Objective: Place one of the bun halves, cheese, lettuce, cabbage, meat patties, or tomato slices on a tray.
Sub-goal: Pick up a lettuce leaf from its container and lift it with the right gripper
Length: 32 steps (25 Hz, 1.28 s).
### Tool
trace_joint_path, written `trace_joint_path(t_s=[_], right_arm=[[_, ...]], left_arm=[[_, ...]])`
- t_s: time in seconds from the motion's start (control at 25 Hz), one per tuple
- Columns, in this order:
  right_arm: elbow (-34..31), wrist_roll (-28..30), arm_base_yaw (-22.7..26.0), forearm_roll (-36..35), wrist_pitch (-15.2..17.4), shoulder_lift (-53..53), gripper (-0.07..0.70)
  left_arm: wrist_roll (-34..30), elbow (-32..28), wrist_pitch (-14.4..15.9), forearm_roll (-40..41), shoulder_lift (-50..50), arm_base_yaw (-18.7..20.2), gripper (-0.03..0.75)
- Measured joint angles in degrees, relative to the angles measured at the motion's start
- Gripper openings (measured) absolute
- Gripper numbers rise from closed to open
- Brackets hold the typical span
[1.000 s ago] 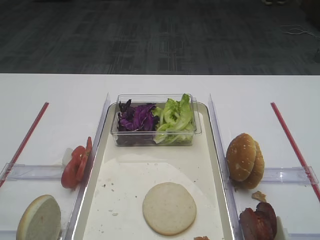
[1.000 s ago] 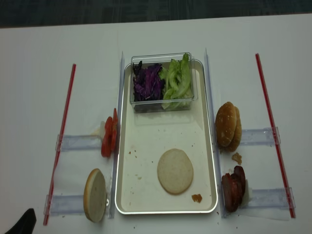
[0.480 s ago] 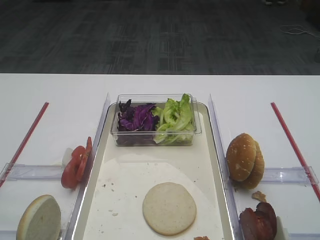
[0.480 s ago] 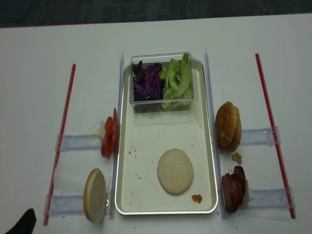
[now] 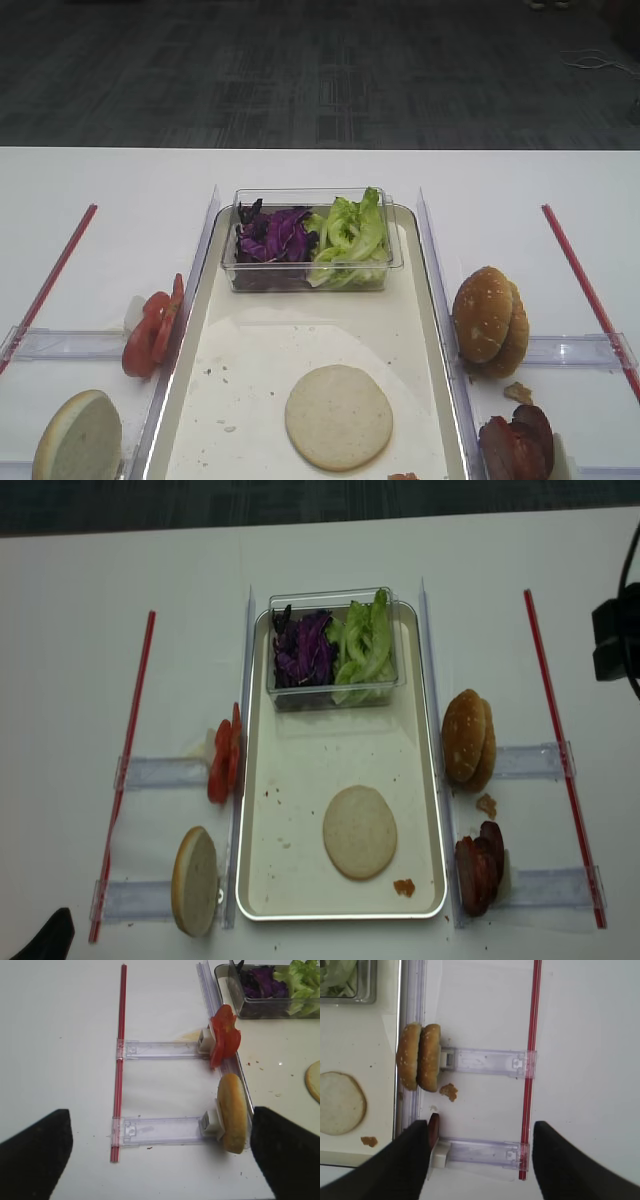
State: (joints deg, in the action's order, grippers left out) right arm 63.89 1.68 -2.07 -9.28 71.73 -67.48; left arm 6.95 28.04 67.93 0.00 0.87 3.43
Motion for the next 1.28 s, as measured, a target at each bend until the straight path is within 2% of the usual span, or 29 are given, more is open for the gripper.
trace_joint_path(t_s=[0.56,1.28], right_arm=[[14.9,0.0,0.0,-0.2,-0.5,-21.1,0.492],[28.0,-0.1,0.0,-0.5,-0.7,-32.7,0.491]], left_arm=[[0.0,0.0,0.0,0.0,0.0,0.0,0.671],[0.0,0.0,0.0,0.0,0.0,0.0,0.671]])
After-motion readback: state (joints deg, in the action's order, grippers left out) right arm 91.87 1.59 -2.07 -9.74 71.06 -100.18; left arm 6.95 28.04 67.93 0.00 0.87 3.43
